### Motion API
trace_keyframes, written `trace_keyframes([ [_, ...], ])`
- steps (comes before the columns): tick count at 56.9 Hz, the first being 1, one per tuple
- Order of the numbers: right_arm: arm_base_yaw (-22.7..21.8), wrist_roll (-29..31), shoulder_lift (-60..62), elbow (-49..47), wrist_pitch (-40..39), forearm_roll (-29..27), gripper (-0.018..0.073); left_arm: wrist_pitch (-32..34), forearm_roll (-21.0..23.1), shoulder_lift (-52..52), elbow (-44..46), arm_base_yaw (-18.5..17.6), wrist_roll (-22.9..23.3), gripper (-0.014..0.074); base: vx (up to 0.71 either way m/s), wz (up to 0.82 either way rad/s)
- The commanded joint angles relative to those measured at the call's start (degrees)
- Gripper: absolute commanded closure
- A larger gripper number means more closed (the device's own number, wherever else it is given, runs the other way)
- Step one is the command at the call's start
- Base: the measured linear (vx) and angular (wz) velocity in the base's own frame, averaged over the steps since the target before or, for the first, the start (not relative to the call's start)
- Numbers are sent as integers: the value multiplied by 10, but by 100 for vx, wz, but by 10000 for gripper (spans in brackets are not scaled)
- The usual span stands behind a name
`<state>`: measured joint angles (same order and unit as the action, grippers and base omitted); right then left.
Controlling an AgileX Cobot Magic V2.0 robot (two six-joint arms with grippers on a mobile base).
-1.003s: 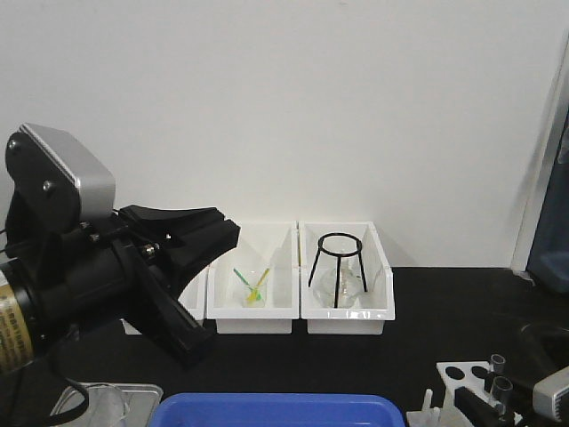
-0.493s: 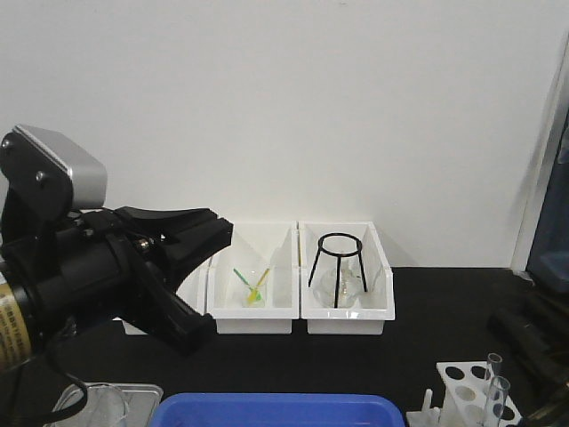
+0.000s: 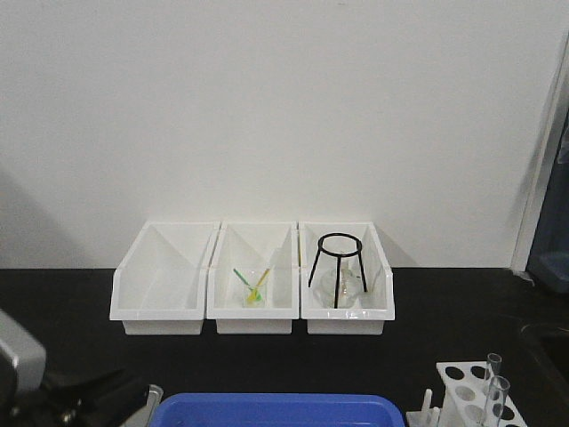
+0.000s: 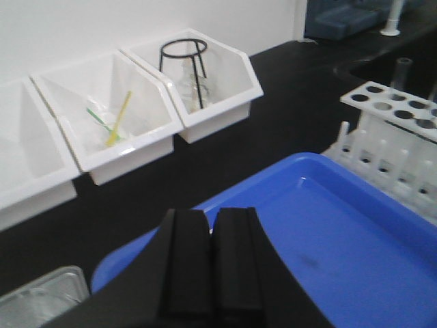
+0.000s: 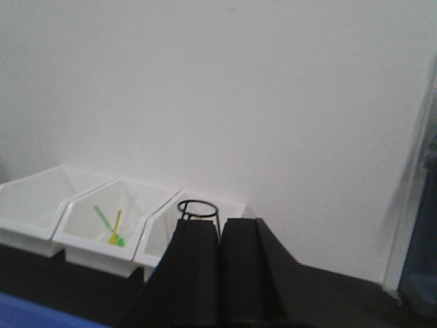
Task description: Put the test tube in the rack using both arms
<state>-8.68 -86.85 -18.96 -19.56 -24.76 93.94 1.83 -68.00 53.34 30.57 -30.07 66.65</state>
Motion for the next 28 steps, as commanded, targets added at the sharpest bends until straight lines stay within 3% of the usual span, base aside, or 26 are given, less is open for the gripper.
trace_keyframes([
  [1, -3, -90, -2, -16, -34, 91, 570, 73, 18, -39, -20, 0, 21, 603, 0, 0],
  [28, -3, -101, -2, -16, -74, 89, 570, 86, 18, -62, -47, 0, 21, 603, 0, 0],
])
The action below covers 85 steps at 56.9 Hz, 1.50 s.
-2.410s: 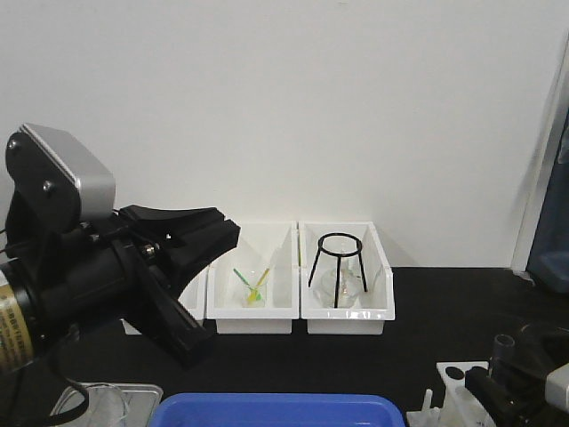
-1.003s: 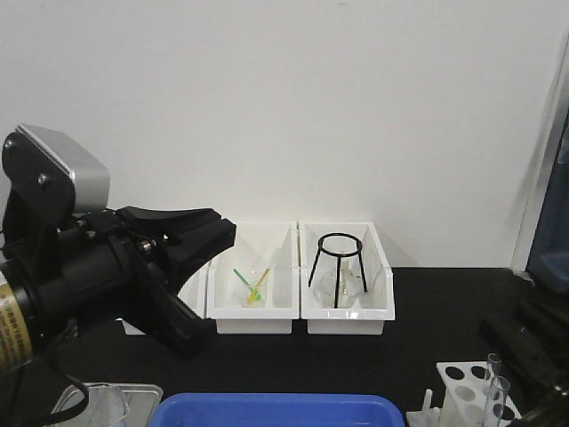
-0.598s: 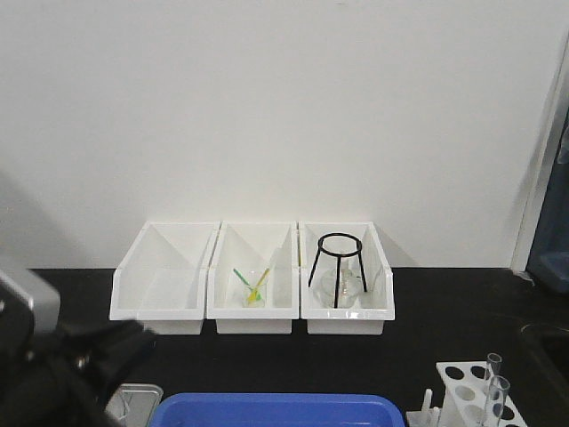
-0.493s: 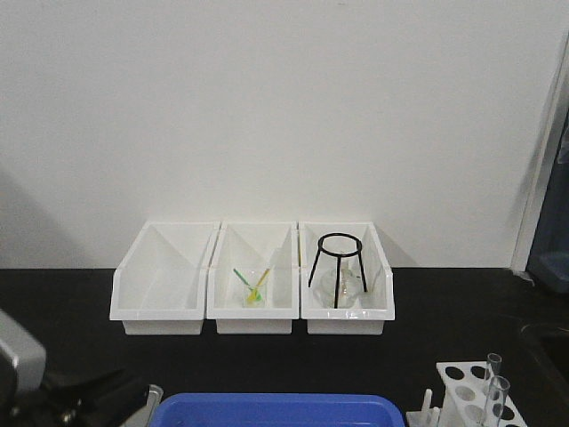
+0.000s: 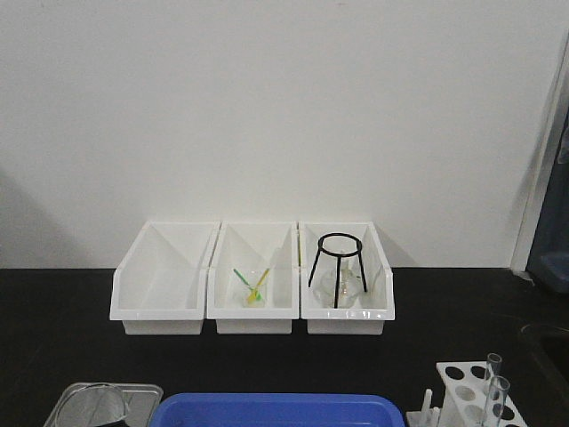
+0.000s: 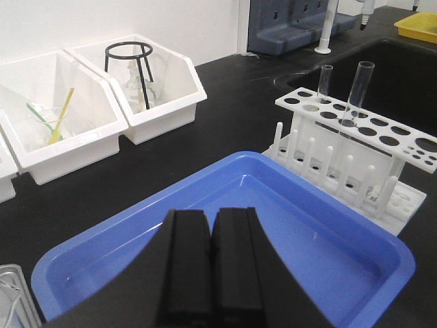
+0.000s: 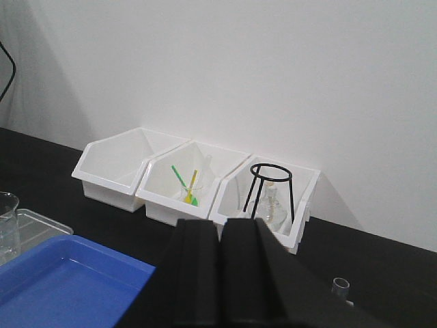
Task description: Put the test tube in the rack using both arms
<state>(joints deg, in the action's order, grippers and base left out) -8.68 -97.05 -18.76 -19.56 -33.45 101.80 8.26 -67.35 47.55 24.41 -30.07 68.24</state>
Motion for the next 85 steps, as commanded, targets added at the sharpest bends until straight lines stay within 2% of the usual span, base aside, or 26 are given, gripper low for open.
trace_keyframes([
  [1, -3, 1, -4, -16, 13, 10, 570, 21, 12, -4, 14, 0, 5, 603, 0, 0],
  [23, -3, 1, -4, -16, 13, 10, 570, 29, 13, -5, 14, 0, 6, 603, 0, 0],
  [26, -3, 1, -4, -16, 13, 10, 570, 43, 40, -5, 14, 0, 8, 603, 0, 0],
  [28, -3, 1, -4, -16, 13, 10, 570, 43, 71, -5, 14, 0, -9, 603, 0, 0],
  [31, -3, 1, -4, -16, 13, 10, 570, 35, 145, -5, 14, 0, -74, 603, 0, 0],
  [34, -3, 1, -4, -16, 13, 10, 570, 24, 255, -5, 14, 0, -175, 603, 0, 0],
  [36, -3, 1, -4, -16, 13, 10, 570, 15, 348, -5, 14, 0, -265, 603, 0, 0],
  [39, -3, 1, -4, -16, 13, 10, 570, 6, 466, -5, 14, 0, -372, 603, 0, 0],
  [42, -3, 1, -4, -16, 13, 10, 570, 7, 553, -5, 14, 0, -480, 603, 0, 0],
  [46, -3, 1, -4, -16, 13, 10, 570, 10, 625, -11, 14, 0, -574, 603, 0, 0],
  [49, -3, 1, -4, -16, 13, 10, 570, 6, 654, -31, 10, 2, -623, 603, 0, 0],
  [54, -3, 1, -4, -16, 13, 10, 570, 6, 673, -99, -20, 28, -642, 603, 0, 0],
  [63, -3, 1, -4, -16, 13, 10, 570, 1, 673, -266, -120, 125, -635, 603, 0, 0],
  [69, -3, 1, -4, -16, 13, 10, 570, -29, 666, -362, -193, 181, -635, 603, 0, 0],
  [76, -3, 1, -4, -16, 13, 10, 570, -69, 666, -447, -249, 212, -635, 603, 0, 0],
  [79, -3, 1, -4, -16, 13, 10, 570, -127, 665, -477, -245, 213, -636, 603, 0, 0],
  [85, -4, 1, -4, -16, 13, 10, 570, -146, 664, -487, -246, 213, -637, 603, 0, 0],
])
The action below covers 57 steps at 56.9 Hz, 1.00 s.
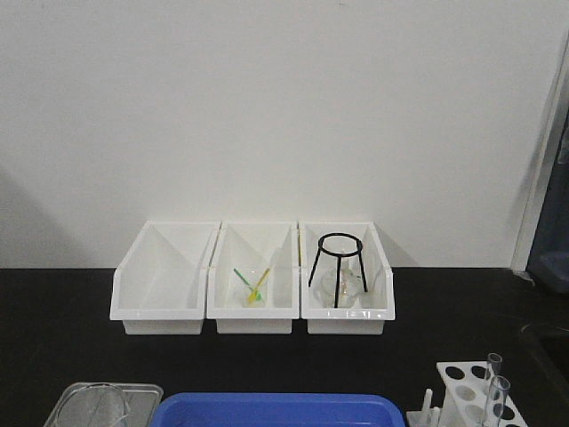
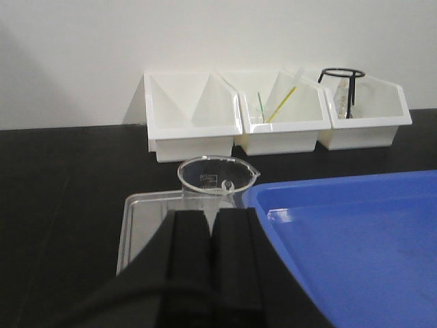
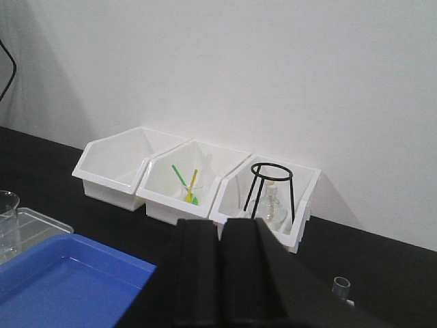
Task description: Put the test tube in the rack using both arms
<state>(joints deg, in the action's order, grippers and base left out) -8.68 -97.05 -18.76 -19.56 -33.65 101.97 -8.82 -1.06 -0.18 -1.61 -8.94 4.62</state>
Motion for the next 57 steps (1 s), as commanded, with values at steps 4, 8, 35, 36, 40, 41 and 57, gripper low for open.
trace_keyframes([
  [4, -4, 1, -4, -16, 15, 8, 570, 18, 11, -5, 15, 2, 0, 603, 0, 0],
  [8, -4, 1, -4, -16, 15, 8, 570, 17, 11, -5, 15, 2, 0, 603, 0, 0],
  [35, -4, 1, -4, -16, 15, 8, 570, 17, 11, -5, 15, 2, 0, 603, 0, 0],
  [36, -4, 1, -4, -16, 15, 8, 570, 17, 11, -5, 15, 2, 0, 603, 0, 0],
  [40, -4, 1, -4, -16, 15, 8, 570, 17, 11, -5, 15, 2, 0, 603, 0, 0],
  [41, -4, 1, -4, -16, 15, 8, 570, 17, 11, -5, 15, 2, 0, 603, 0, 0],
  [57, -4, 60, -4, -16, 82, 6, 570, 17, 11, -5, 15, 2, 0, 603, 0, 0],
])
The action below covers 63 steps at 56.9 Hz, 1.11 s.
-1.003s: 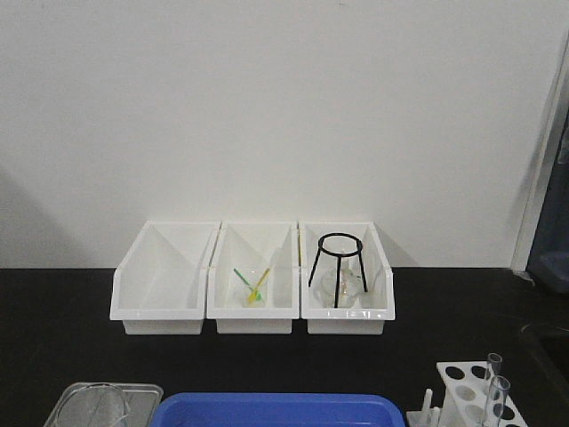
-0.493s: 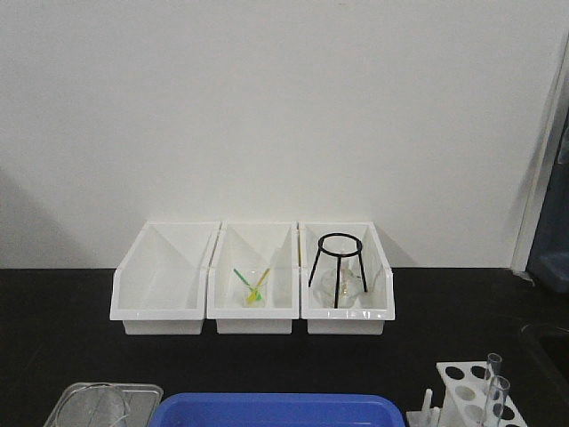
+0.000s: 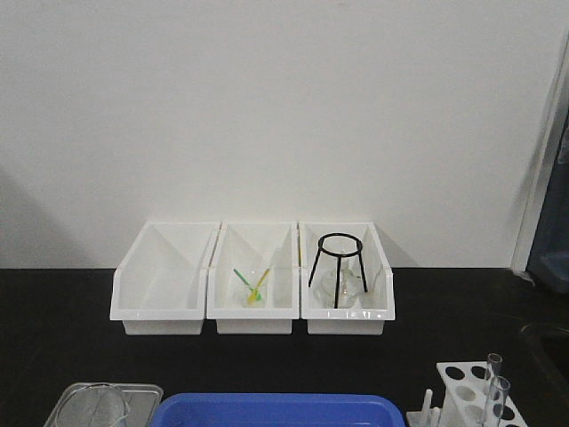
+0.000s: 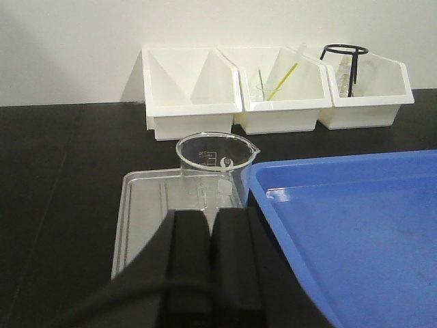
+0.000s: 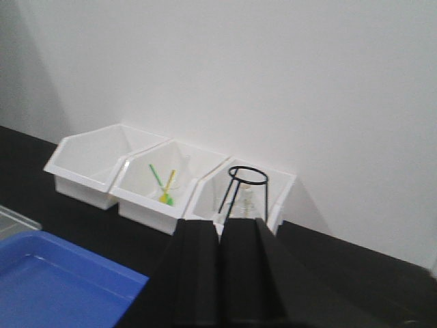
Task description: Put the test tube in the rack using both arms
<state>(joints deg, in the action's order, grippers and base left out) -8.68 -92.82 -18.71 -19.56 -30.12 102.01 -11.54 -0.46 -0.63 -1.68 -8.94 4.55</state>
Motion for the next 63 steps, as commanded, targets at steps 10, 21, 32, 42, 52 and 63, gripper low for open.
trace_keyframes([
  [10, -4, 41, -5, 16, 148, -42, 570, 44, 5, -1, 15, 2, 0, 603, 0, 0],
  [21, -4, 176, -5, 79, 329, -345, 570, 44, 5, -1, 15, 2, 0, 603, 0, 0],
  [32, -4, 568, -5, 104, 360, -698, 570, 44, 5, -1, 15, 2, 0, 603, 0, 0],
  [42, -3, 911, -5, 104, 368, -978, 570, 44, 5, -1, 15, 2, 0, 603, 0, 0],
  [52, -3, 1053, 25, 104, 388, -1095, 570, 44, 5, -1, 15, 2, 0, 603, 0, 0],
  [63, 44, 981, 104, 104, 402, -999, 570, 44, 5, -1, 15, 2, 0, 603, 0, 0],
])
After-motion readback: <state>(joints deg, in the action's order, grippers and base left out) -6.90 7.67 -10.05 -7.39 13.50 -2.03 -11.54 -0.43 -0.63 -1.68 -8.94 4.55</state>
